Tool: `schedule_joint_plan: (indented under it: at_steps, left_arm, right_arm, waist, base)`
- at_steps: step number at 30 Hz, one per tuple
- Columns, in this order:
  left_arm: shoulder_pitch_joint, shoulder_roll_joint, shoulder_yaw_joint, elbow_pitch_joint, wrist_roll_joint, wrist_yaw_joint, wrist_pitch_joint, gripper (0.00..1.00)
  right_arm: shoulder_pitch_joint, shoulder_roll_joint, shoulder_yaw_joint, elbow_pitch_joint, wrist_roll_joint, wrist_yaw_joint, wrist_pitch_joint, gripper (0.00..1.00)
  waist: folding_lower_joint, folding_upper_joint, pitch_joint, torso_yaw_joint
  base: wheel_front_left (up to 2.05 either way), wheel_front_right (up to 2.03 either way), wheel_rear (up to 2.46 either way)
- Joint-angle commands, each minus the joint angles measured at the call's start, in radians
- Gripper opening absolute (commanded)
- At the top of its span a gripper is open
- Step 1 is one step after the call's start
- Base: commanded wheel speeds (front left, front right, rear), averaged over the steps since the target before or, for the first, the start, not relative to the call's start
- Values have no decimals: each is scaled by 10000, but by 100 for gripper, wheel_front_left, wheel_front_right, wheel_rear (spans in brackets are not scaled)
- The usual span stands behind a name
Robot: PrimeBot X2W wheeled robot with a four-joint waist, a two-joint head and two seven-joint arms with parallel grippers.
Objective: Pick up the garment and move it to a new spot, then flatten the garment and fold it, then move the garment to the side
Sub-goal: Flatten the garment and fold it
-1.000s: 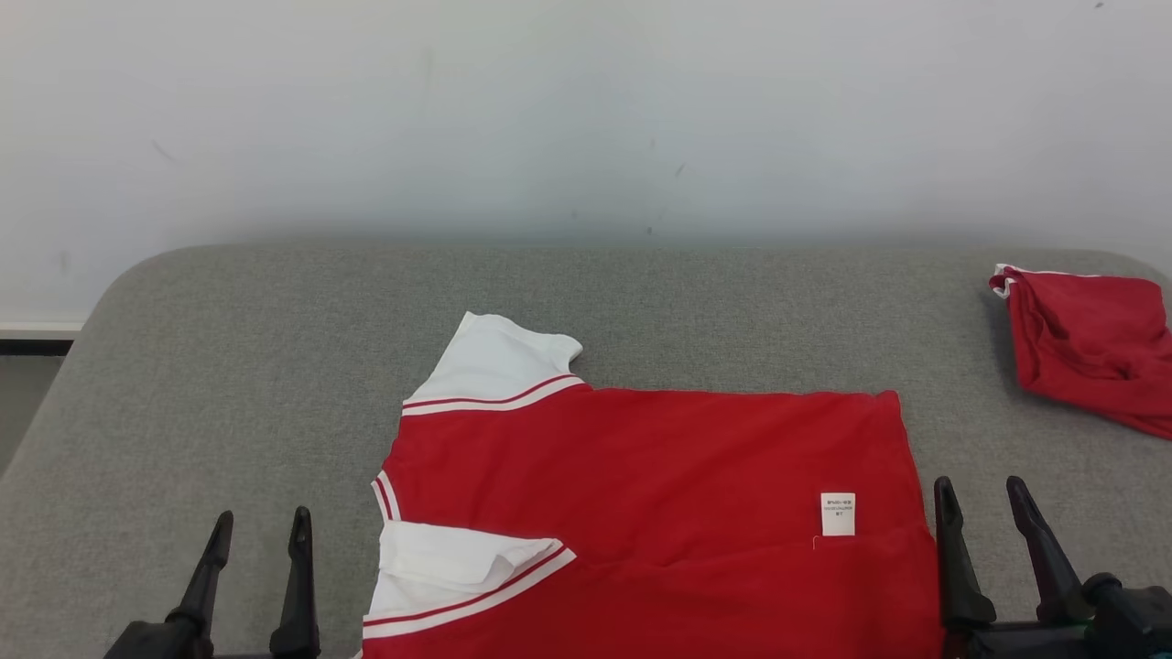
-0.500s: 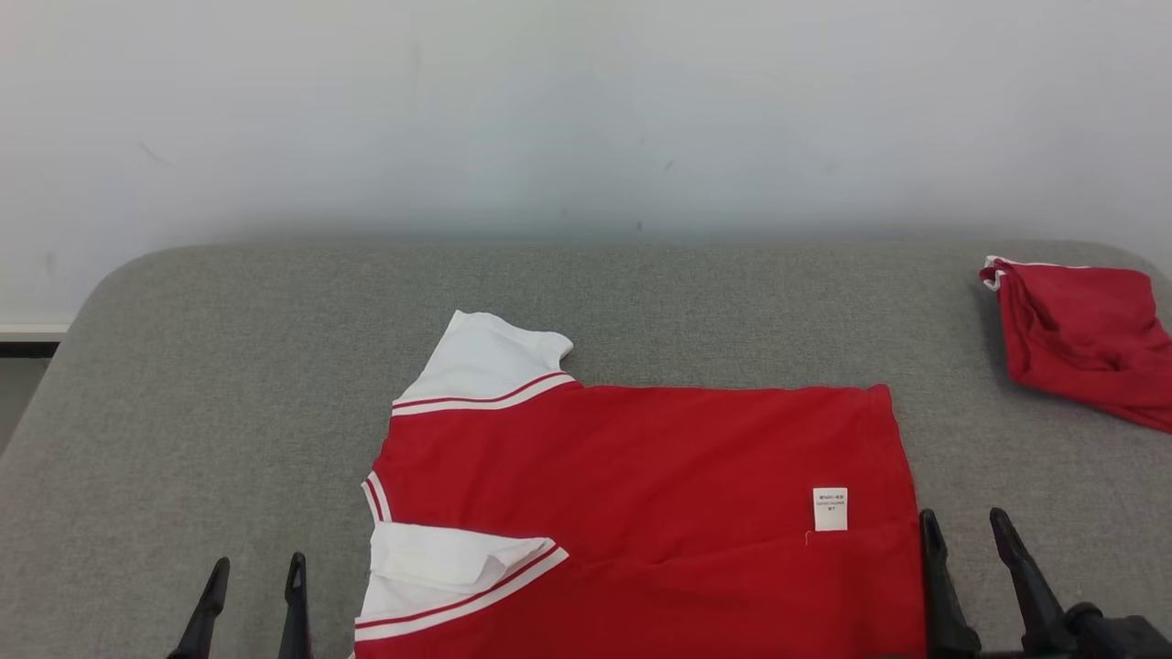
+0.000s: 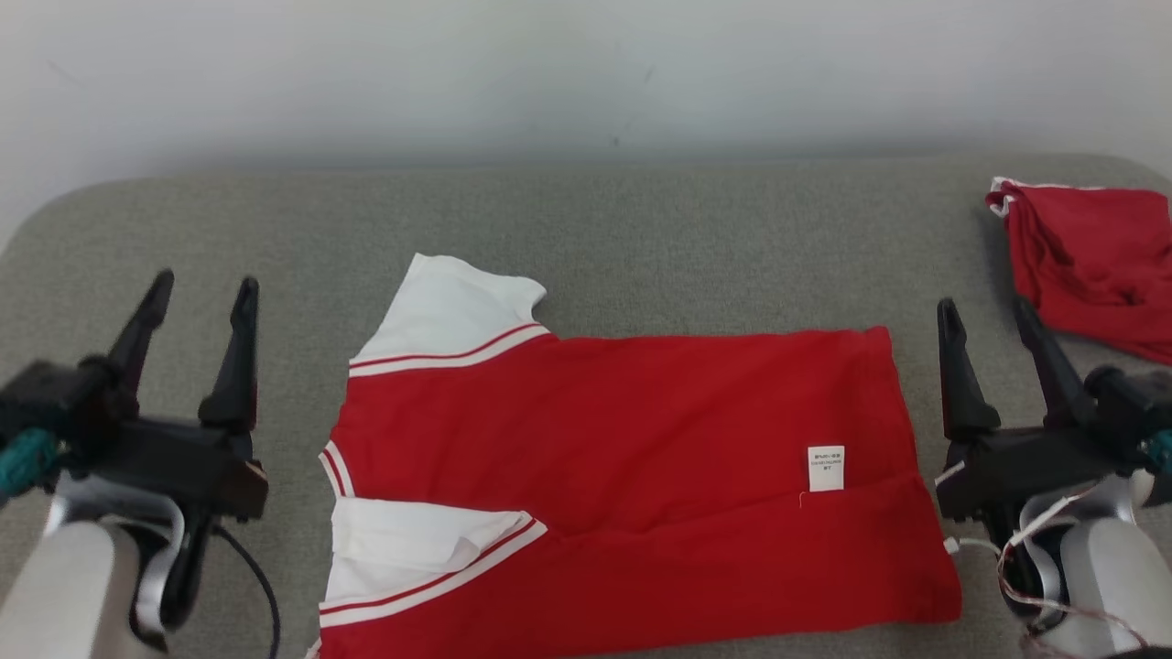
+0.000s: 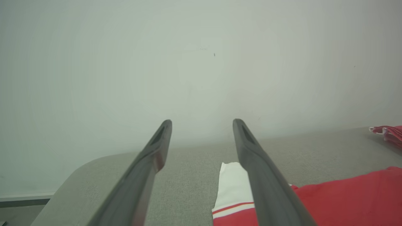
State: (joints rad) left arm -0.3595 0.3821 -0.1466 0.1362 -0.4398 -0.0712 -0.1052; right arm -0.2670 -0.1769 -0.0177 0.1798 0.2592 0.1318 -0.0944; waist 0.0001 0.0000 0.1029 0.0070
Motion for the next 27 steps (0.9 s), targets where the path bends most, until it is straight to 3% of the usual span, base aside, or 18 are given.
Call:
schedule_joint_plan:
  at_steps: [1, 13, 27]
  left_arm:
    - [-644, 186, -41, 181, -136, -132, 248, 100]
    - [-3931, 944, -620, 2460, -1195, -581, 1783, 100]
    - [-5479, 1856, -2822, 4658, -2173, -583, 2879, 100]
  right_arm:
    - [-592, -42, 74, 279, -63, -28, 136, 100]
    - [-3744, 190, 839, 3032, -353, -28, 970, 100]
    - [-5593, 528, 2015, 5143, 71, -29, 2235, 100]
  waist:
    - [-1, 0, 1025, -417]
    - [-1, 0, 2685, -1348]
    - [-1, 0, 3124, -2062]
  base:
    - [0, 0, 0]
    - [0, 0, 0]
    - [0, 0, 0]
